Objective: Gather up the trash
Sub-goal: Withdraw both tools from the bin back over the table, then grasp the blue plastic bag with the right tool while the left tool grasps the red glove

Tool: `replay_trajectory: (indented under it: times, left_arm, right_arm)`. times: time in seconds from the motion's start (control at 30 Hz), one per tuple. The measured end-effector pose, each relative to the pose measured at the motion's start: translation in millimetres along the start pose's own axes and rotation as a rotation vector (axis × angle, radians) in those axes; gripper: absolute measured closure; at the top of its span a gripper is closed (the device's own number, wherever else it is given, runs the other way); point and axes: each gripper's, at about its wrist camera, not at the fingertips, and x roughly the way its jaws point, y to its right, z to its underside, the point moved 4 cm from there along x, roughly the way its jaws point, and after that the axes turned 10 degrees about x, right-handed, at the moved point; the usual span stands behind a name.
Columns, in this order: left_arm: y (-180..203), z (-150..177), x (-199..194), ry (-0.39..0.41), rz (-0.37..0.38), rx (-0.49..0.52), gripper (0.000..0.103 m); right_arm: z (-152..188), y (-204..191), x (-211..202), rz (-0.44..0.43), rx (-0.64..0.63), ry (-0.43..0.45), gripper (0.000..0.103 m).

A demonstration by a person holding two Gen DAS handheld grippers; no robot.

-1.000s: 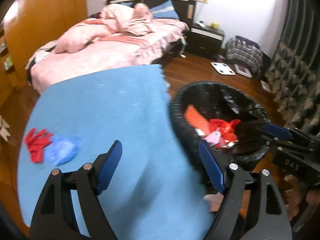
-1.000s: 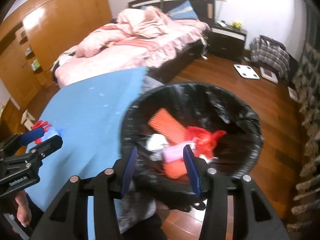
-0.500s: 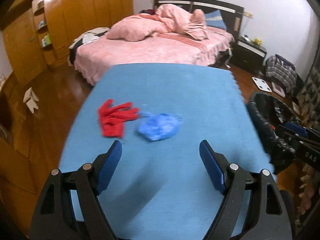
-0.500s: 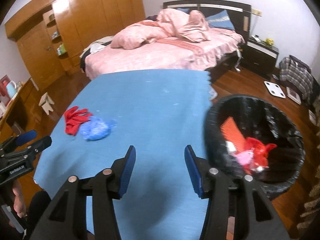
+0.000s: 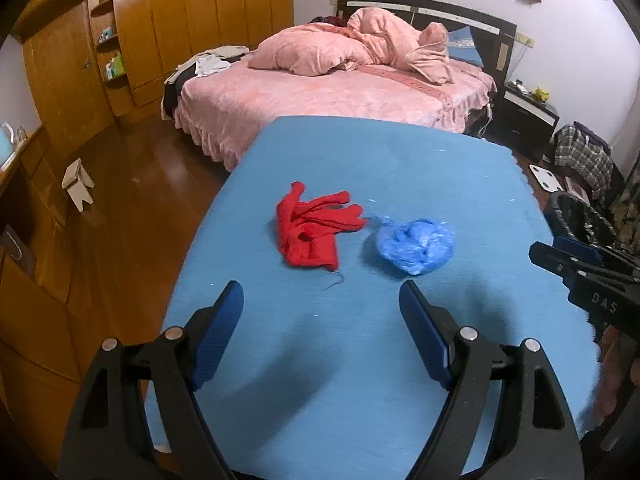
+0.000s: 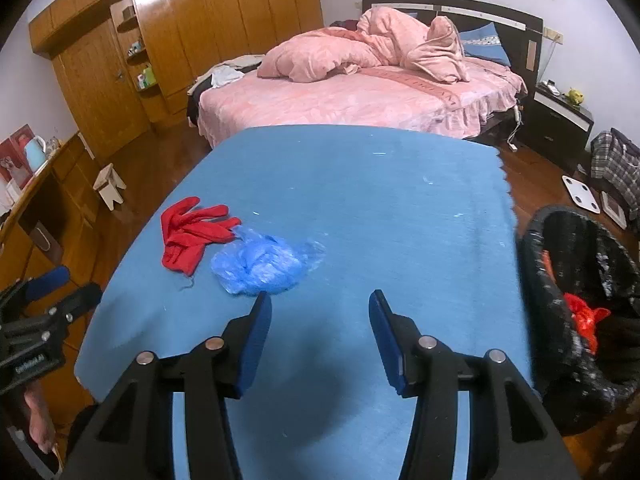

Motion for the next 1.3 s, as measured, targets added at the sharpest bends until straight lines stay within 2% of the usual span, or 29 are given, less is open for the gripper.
replay_trajectory:
  times: [0.4,1.0,1.3]
  left_arm:
    - [-32.4,-2.8,33.9,0.007,-0.003,-0.013,0.025]
    - [-35.7,-5.7,98.9,-0.045,0.016,-0.010,0.025]
    - [-26.8,-10.5,116.4,-0.050,0.031,-0.011,0.025]
  right_arm:
    - [-4.4,-42.4,51.3,-0.008,-0.043,-0.014,0.053]
    - [-5.1,-50.7,124.5,-0.007,-0.058,-0.066,0.051]
    - [-6.0,-53.3,129.0,-0.047,-0.099,-0.064,0.071]
